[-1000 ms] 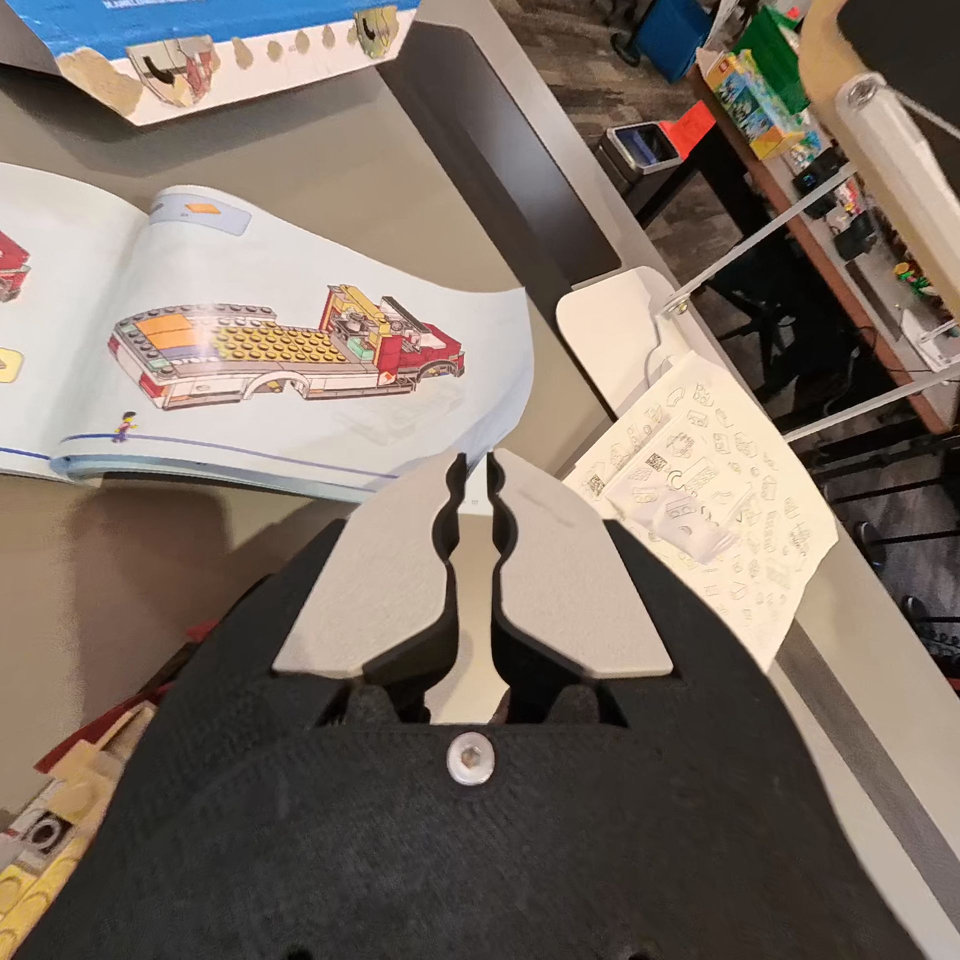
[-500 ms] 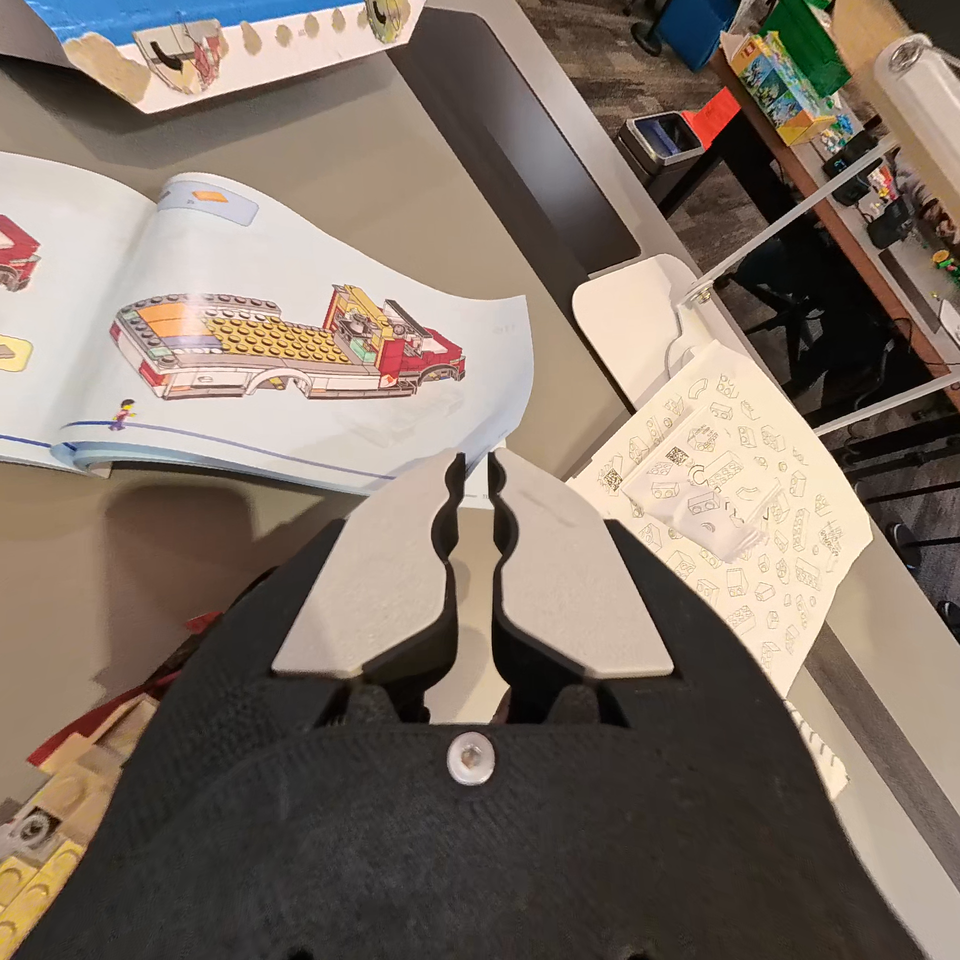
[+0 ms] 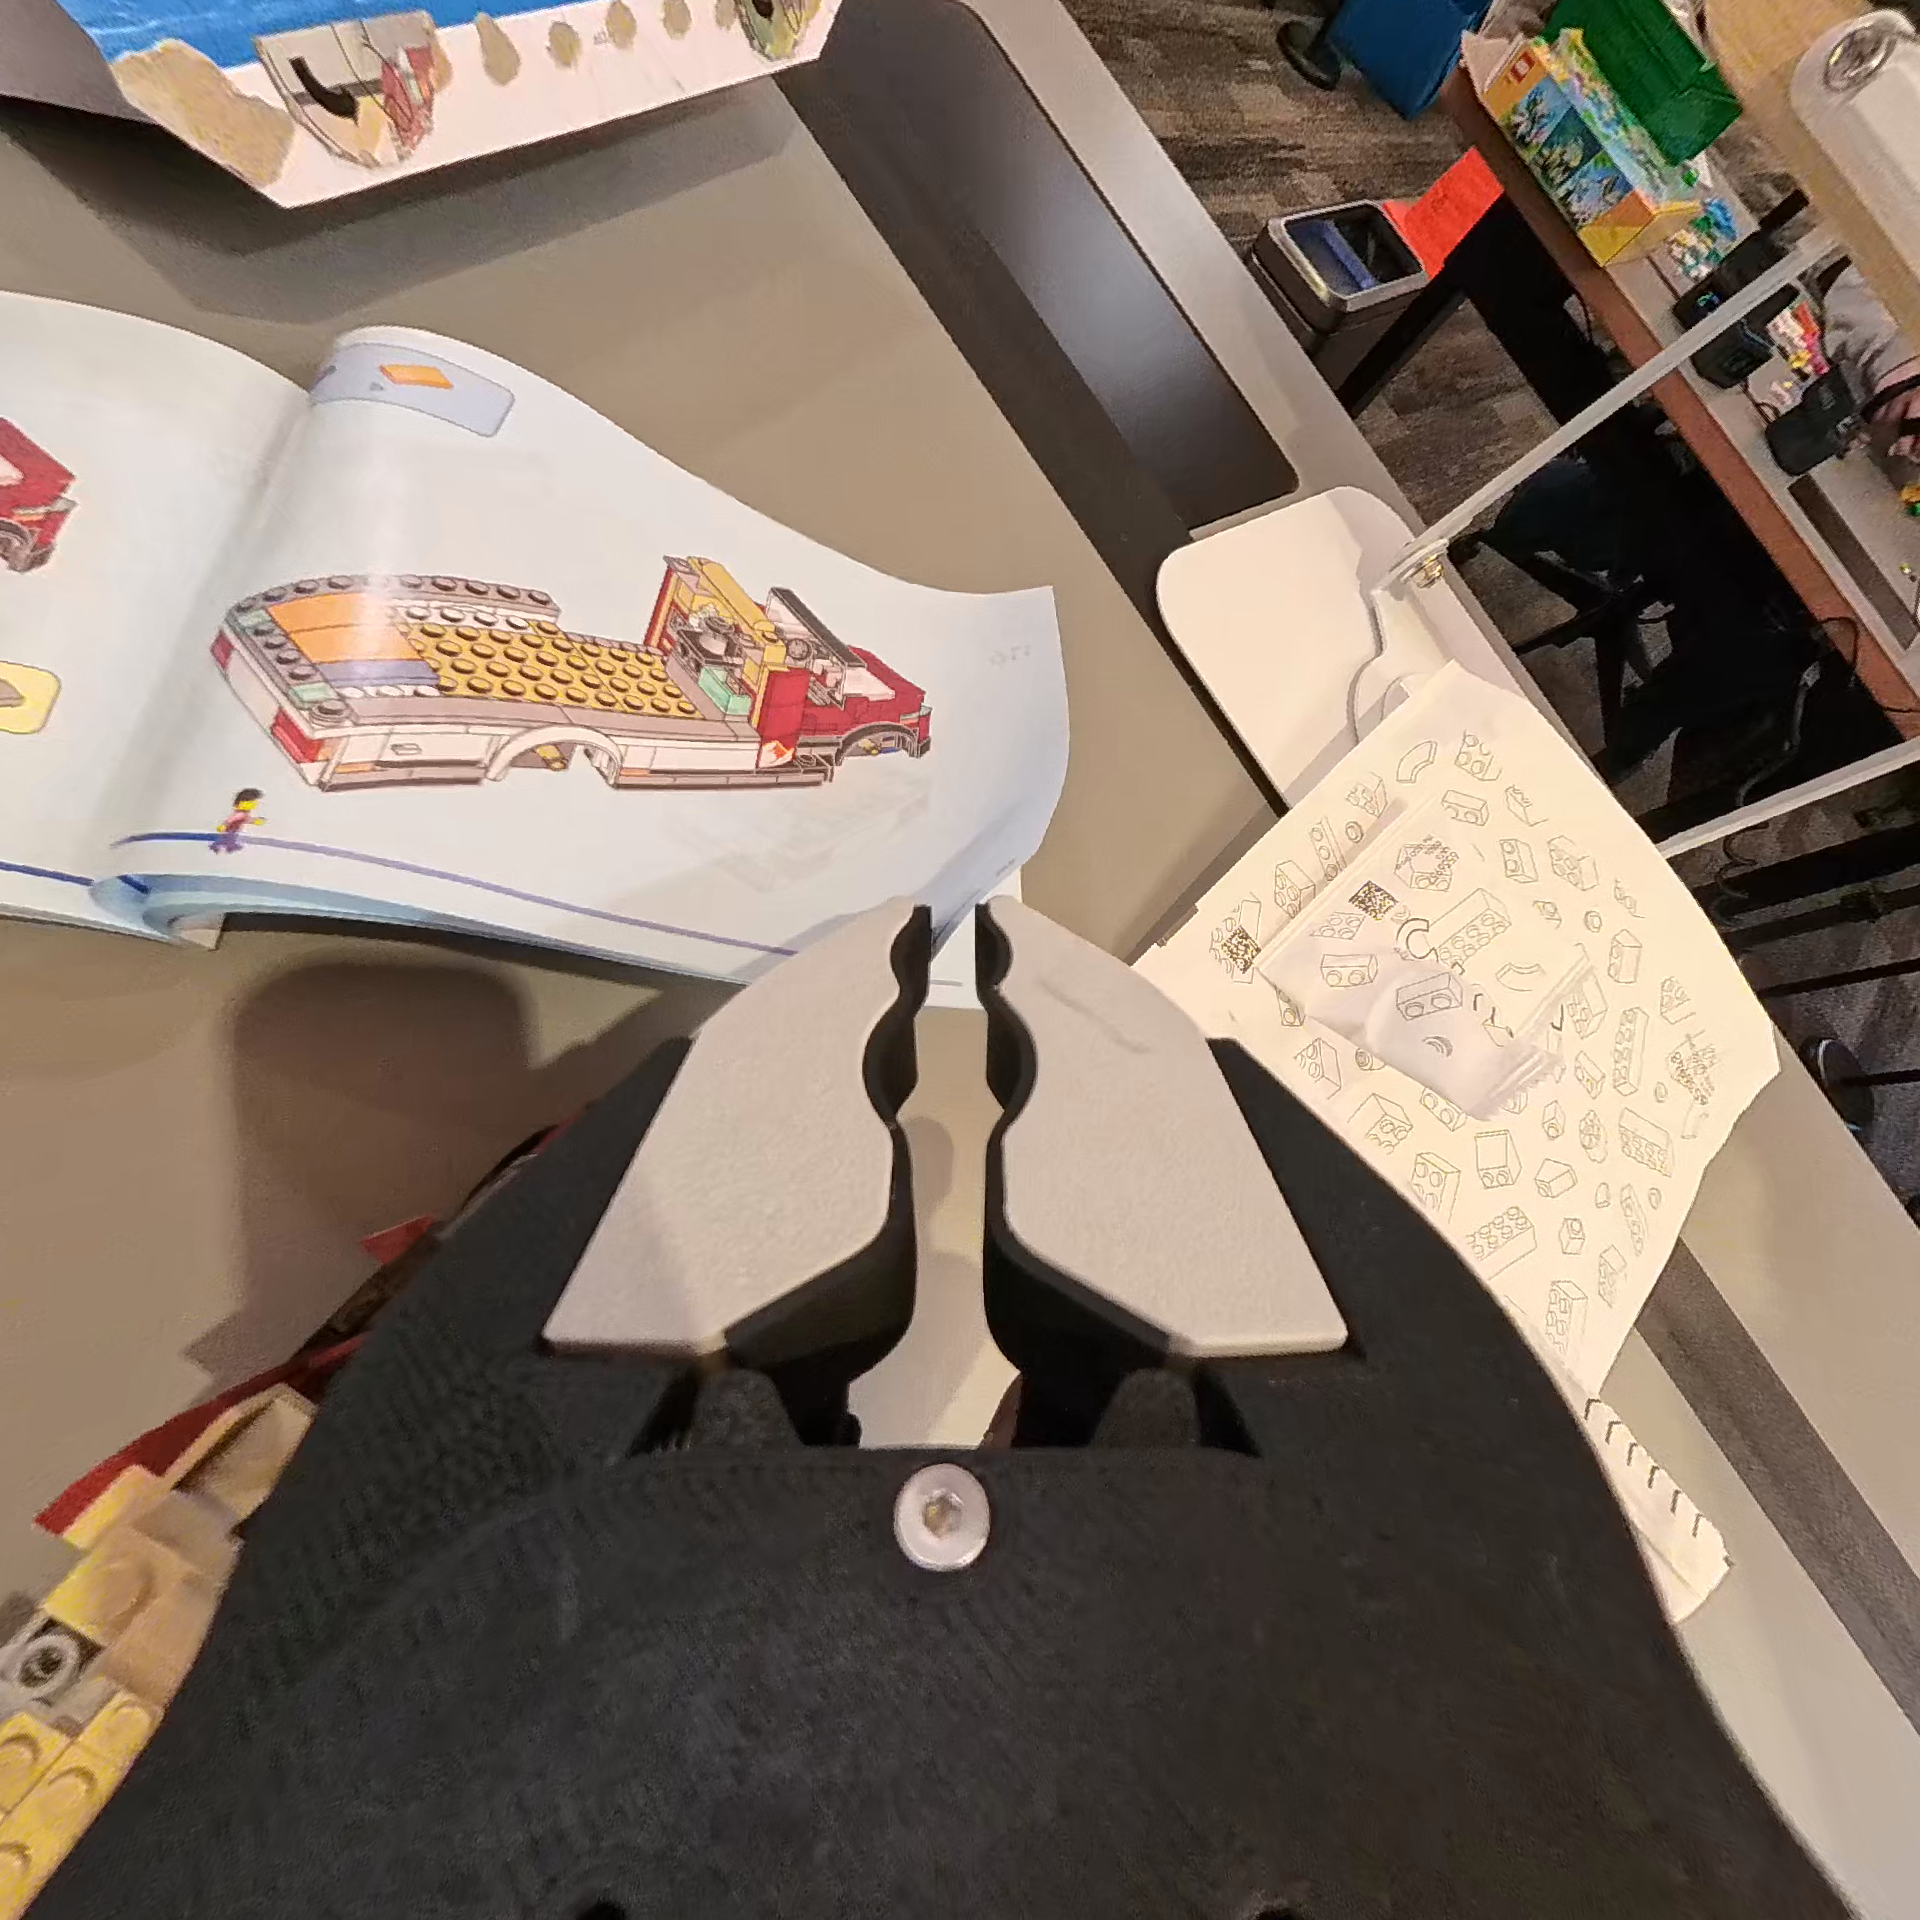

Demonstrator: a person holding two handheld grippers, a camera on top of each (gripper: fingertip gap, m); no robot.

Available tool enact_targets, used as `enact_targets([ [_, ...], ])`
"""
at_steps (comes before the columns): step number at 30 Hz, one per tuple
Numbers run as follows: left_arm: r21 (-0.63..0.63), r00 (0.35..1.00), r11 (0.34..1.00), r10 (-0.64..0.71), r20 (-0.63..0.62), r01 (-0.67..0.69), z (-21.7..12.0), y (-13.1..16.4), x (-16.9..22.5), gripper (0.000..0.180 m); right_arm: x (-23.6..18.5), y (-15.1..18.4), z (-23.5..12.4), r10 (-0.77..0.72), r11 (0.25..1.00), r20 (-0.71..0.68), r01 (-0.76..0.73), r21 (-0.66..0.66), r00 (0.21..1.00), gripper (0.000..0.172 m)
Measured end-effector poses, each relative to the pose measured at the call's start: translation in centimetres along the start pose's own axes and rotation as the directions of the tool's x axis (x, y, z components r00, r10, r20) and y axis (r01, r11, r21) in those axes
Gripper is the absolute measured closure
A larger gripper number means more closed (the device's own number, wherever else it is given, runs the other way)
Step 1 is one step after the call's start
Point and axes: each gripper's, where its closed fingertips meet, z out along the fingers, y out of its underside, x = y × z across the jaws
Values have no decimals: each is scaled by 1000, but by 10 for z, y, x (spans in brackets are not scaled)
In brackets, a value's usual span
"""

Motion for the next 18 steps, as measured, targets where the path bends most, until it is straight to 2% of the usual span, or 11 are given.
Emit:
enact_targets([
  [11, -17, 1000, 1000, 3, 16, -3, 2, 2, -2, 158, 0, 2, 0, -4, 1000, 17, 5, -11, 1000, 162],
  [18, -24, 1000, 1000, 1, 20, -1, 2, 3, -3, 158, -2, 7, 3, 52, 999, 89, -50, -22, 995, 161],
])
